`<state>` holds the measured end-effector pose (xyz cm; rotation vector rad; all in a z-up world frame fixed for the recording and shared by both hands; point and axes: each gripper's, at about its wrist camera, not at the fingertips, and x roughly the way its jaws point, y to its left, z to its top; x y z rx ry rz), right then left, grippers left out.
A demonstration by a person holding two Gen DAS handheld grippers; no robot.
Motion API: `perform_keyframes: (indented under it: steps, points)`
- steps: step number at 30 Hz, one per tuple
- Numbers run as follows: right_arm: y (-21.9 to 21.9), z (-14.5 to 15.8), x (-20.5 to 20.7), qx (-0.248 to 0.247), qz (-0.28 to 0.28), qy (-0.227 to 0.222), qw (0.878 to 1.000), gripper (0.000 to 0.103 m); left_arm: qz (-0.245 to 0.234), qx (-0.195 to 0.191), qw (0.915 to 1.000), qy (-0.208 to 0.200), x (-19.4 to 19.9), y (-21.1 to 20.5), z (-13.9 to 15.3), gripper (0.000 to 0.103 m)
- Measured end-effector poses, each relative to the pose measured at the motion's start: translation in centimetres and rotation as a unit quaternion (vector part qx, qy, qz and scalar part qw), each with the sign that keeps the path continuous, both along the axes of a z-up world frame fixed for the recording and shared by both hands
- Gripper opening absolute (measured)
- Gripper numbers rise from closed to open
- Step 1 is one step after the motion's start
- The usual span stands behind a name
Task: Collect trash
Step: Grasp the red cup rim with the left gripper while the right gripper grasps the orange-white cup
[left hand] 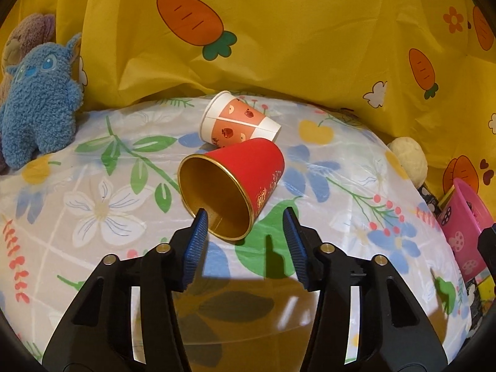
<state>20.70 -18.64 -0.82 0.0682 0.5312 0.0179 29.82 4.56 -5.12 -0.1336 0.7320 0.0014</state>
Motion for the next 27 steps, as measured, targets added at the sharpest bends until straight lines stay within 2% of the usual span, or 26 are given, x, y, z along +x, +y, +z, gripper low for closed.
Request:
perform_keyframes:
  steps: [4, 5, 9, 15, 20, 27]
  points:
    - [0.8, -0.2, 1.0, -0.005, 0.006, 0.005, 1.0, 0.088, -0.006, -0.018, 0.9998, 0.009, 0.9, 0.3, -0.6, 0.022]
    - [0.9, -0.2, 1.2, -0.006, 0.008, 0.006, 1.0, 0.088, -0.008, -0.021, 0.9997, 0.009, 1.0, 0.4, -0.7, 0.014]
    - [1.6, -0.3, 2.0, -0.009, 0.013, 0.011, 1.0, 0.088, -0.016, -0.028, 0.9995, 0.005, 1.0, 0.5, -0.7, 0.003]
    - [2.7, -0.4, 2.7, -0.018, 0.025, 0.019, 0.999, 0.088, -0.004, -0.031, 0.9995, -0.004, 0.0, 1.3, 0.4, 0.002]
    - [4.7, 0.1, 3.8, -0.027, 0.061, 0.015, 0.998, 0.088, 0.045, -0.019, 0.9984, -0.027, -1.5, 3.9, 2.9, 0.002]
    - [9.5, -0.6, 7.8, -0.053, 0.129, 0.019, 0.99, 0.088, 0.108, -0.02, 0.9935, -0.029, -2.0, 8.3, 3.5, 0.002]
